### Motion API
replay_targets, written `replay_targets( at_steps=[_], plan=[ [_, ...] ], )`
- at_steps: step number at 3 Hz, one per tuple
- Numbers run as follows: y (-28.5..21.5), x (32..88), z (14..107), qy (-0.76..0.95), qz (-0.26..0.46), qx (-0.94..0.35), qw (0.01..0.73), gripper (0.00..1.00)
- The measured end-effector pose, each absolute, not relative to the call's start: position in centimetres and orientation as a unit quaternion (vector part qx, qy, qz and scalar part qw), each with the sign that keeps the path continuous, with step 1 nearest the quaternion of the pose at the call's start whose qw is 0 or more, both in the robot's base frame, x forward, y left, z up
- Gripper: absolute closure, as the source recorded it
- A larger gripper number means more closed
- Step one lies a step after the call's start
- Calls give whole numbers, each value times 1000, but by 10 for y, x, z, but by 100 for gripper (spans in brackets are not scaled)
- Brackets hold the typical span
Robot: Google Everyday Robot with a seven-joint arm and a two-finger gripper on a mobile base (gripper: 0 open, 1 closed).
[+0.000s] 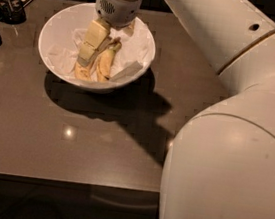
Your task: Pick banana from white bowl
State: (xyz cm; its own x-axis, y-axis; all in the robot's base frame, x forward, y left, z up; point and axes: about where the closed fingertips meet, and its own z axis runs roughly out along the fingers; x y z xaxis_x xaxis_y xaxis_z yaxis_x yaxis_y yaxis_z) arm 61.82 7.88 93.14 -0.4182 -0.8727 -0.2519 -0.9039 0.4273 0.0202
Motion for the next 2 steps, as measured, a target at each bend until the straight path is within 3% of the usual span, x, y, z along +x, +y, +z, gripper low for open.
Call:
replay_targets(
  at_steps=[2],
  plan=[
    [87, 624, 920, 848, 108, -505, 117, 0]
  ],
)
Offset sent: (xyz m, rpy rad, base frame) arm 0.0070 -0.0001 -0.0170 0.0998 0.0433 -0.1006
